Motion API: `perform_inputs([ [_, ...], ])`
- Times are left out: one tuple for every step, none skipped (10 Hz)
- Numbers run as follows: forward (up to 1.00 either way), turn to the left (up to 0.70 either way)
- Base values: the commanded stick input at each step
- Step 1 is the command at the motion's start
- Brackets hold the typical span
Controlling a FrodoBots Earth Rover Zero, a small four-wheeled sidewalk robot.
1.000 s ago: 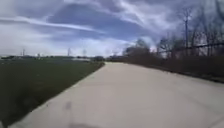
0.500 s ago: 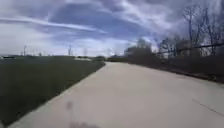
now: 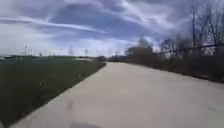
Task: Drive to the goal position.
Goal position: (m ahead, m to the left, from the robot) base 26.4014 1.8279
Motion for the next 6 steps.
perform_inputs([
  [1.00,0.01],
  [1.00,0.01],
  [1.00,0.01],
  [1.00,0.01],
  [1.00,0.01],
  [1.00,0.01],
])
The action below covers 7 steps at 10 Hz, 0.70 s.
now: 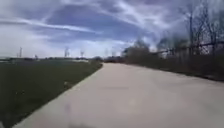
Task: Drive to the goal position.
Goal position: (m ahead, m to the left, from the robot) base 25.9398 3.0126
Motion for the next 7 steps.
perform_inputs([
  [1.00,0.01],
  [1.00,0.01],
  [1.00,0.01],
  [1.00,0.01],
  [1.00,0.01],
  [1.00,0.01],
  [1.00,0.01],
])
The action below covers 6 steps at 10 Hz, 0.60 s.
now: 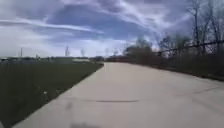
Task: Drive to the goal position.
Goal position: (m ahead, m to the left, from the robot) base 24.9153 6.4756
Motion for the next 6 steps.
perform_inputs([
  [1.00,0.01],
  [1.00,0.00],
  [1.00,-0.02],
  [1.00,-0.05],
  [1.00,-0.07],
  [1.00,-0.05],
])
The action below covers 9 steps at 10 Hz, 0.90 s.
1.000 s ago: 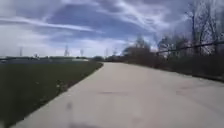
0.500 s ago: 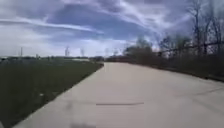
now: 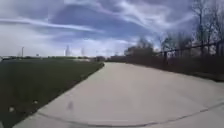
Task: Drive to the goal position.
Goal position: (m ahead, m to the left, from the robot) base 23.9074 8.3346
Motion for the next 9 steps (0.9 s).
perform_inputs([
  [1.00,0.00],
  [1.00,0.01],
  [1.00,0.01],
  [1.00,0.01],
  [1.00,0.01],
  [1.00,0.01],
  [1.00,0.01],
  [1.00,0.01],
  [1.00,0.01],
])
